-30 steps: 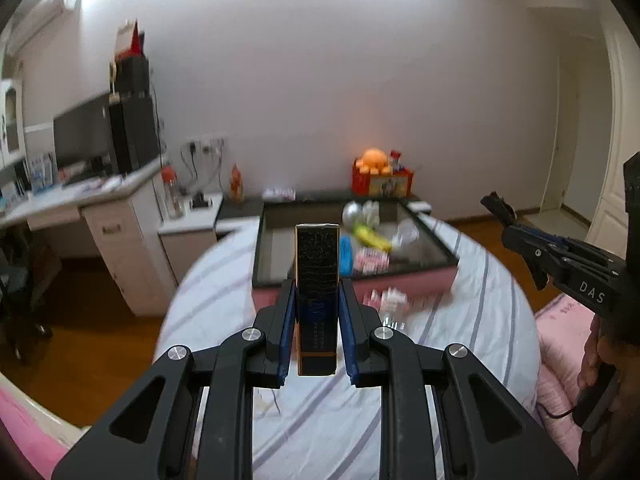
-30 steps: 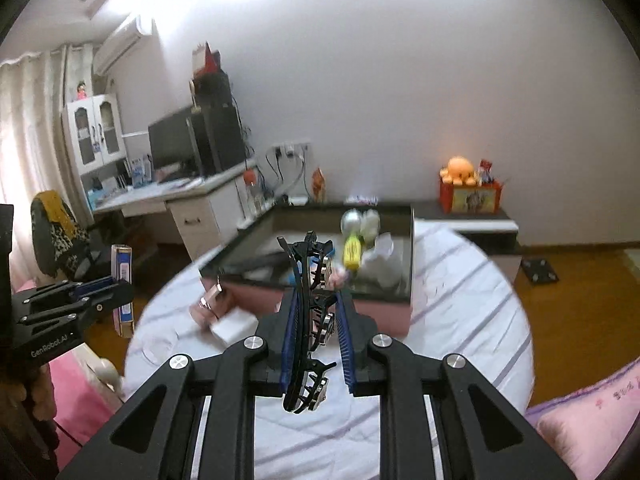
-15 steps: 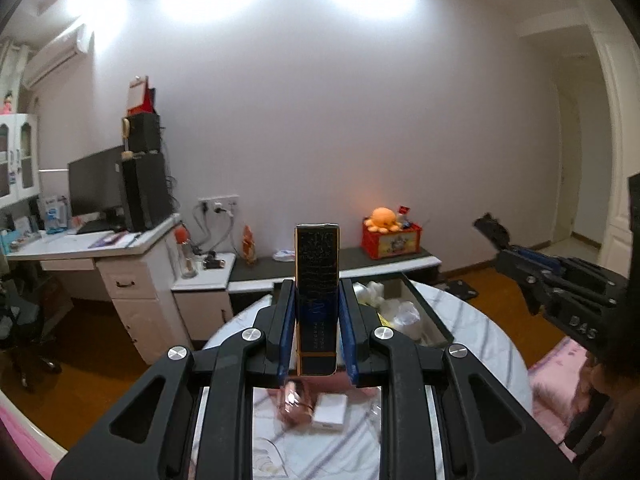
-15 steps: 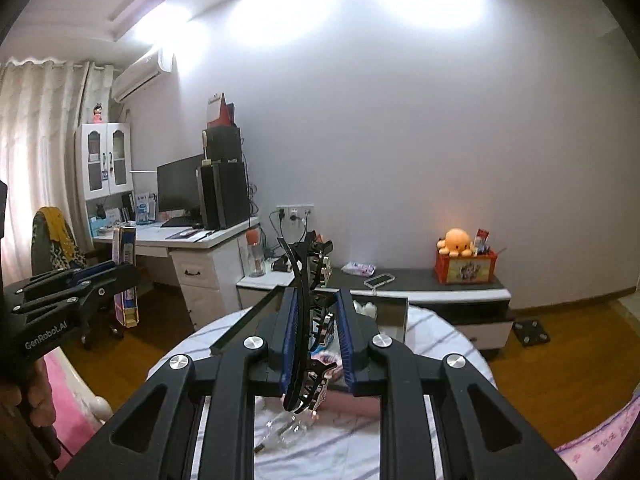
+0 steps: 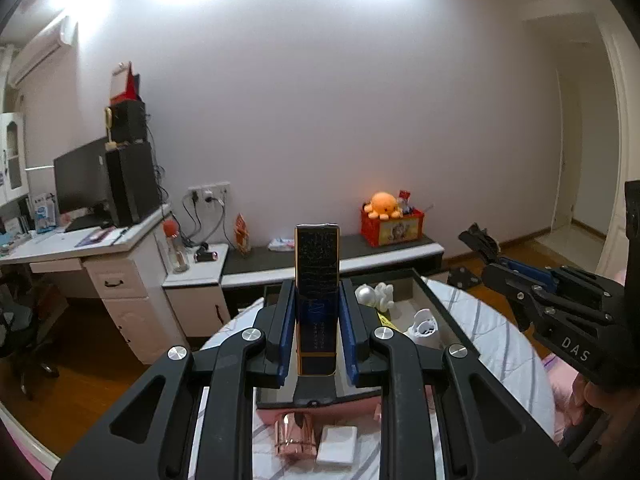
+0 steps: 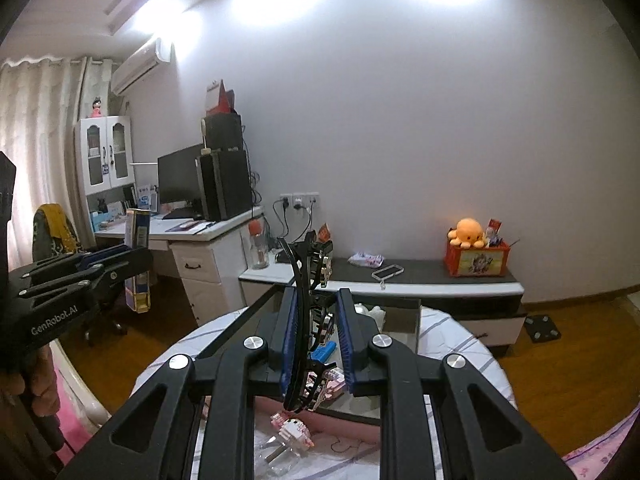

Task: Organize rigid objects
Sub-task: 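Carry the tube and hair clip into the pink box and open both tools, then lift both open tools out of the box and back from the bed, then move the left tool toward the white charger while the right tool lowers onto the glass bottle, then close the right tool on the glass bottle while the left tool closes on the white charger, then lift the charger with the left tool while the right tool lifts the glass bottle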

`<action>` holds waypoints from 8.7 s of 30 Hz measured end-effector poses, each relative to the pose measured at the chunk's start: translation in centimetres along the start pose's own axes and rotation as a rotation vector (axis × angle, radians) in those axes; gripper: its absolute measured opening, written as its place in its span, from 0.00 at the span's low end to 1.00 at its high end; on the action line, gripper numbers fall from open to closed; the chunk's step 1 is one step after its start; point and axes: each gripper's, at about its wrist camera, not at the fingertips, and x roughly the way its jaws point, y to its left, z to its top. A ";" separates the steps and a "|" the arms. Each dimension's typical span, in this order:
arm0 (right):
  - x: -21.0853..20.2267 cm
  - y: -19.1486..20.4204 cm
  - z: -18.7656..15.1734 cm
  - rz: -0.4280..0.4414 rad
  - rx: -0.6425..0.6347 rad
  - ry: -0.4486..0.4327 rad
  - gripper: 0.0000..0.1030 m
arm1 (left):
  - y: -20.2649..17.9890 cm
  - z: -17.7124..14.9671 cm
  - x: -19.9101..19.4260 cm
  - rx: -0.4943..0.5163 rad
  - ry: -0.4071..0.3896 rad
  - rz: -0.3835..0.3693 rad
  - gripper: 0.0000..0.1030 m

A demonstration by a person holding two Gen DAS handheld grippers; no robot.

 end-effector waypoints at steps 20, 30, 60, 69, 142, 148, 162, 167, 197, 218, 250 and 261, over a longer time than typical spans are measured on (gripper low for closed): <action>14.4 -2.4 -5.8 0.024 0.026 0.311 0.19 | -2.0 -6.6 17.1 0.006 0.320 -0.076 0.21; 13.2 -3.2 -5.3 0.014 0.070 0.268 0.43 | -1.5 -6.2 13.9 -0.009 0.258 -0.028 0.72; -5.8 3.4 -3.4 -0.093 -0.005 0.000 1.00 | 1.7 -7.3 -8.7 -0.096 0.011 0.079 1.00; -8.0 4.7 -4.2 -0.086 -0.044 0.006 1.00 | 1.0 -7.2 -11.1 -0.064 -0.003 0.071 1.00; 8.0 2.4 -14.4 -0.005 -0.009 0.543 0.48 | 1.7 -16.1 0.8 -0.031 0.390 0.077 1.00; 6.1 0.5 -14.8 -0.030 -0.019 0.540 0.48 | -0.1 -16.5 2.5 -0.028 0.418 0.050 1.00; 5.3 -2.7 -15.2 -0.009 0.043 0.493 0.49 | -1.7 -17.1 8.5 -0.142 0.535 -0.007 0.79; 5.5 -2.6 -15.2 -0.002 0.039 0.490 0.49 | -2.0 -16.8 9.2 -0.134 0.543 -0.013 0.78; 4.5 -1.6 -15.4 -0.030 0.057 0.489 0.58 | -2.8 -17.6 4.7 -0.067 0.538 -0.071 0.59; 5.3 -0.5 -15.0 -0.095 -0.005 0.483 0.51 | -1.8 -17.9 5.0 -0.129 0.445 -0.074 0.39; -3.7 2.6 -6.8 -0.009 -0.038 0.172 0.51 | 0.2 -12.4 -2.9 -0.150 0.215 -0.074 0.23; 0.7 1.5 -10.8 0.039 0.017 0.318 0.51 | 4.0 -17.5 1.1 -0.208 0.319 0.017 0.57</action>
